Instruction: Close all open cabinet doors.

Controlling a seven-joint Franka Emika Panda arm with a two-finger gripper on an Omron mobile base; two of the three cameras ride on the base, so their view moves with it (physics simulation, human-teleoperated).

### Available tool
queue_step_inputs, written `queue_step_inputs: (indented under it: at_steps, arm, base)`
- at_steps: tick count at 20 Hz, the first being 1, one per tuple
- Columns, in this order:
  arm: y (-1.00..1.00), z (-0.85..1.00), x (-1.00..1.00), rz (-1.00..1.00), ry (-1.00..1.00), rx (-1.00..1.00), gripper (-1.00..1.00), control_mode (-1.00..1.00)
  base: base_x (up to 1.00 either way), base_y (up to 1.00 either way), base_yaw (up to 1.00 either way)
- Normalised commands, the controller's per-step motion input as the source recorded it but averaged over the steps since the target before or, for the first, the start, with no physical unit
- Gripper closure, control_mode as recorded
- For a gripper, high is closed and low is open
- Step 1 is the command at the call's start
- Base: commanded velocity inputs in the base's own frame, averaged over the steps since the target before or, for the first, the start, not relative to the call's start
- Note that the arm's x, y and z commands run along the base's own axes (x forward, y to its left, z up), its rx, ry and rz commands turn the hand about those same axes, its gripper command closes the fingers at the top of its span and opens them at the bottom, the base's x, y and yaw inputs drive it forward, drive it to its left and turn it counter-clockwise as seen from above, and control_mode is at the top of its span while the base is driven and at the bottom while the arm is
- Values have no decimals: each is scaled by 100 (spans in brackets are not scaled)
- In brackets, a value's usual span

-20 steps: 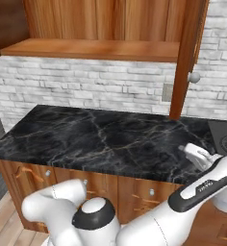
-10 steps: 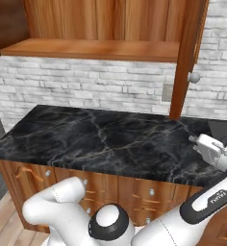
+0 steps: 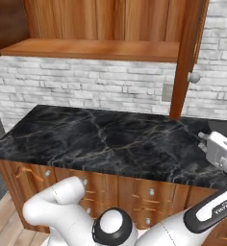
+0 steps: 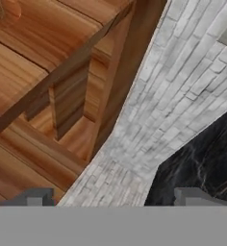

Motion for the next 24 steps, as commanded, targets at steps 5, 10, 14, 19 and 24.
queue_step_inputs:
  at_steps: [5,10,14,19,24]
  arm:
    - [0,50,3,-11,4,17,-100,-100]
    - [0,61,8,-8,7,15,-100,-100]
    - [0,56,17,-10,11,13,-100,-100]
    - [-10,17,20,-9,9,16,-100,-100]
    - [-5,11,8,0,0,6,-100,-100]
  base:
    - [0,0,0]
    - [0,0,0]
    - [0,0,0]
    - [0,0,0]
    - [0,0,0]
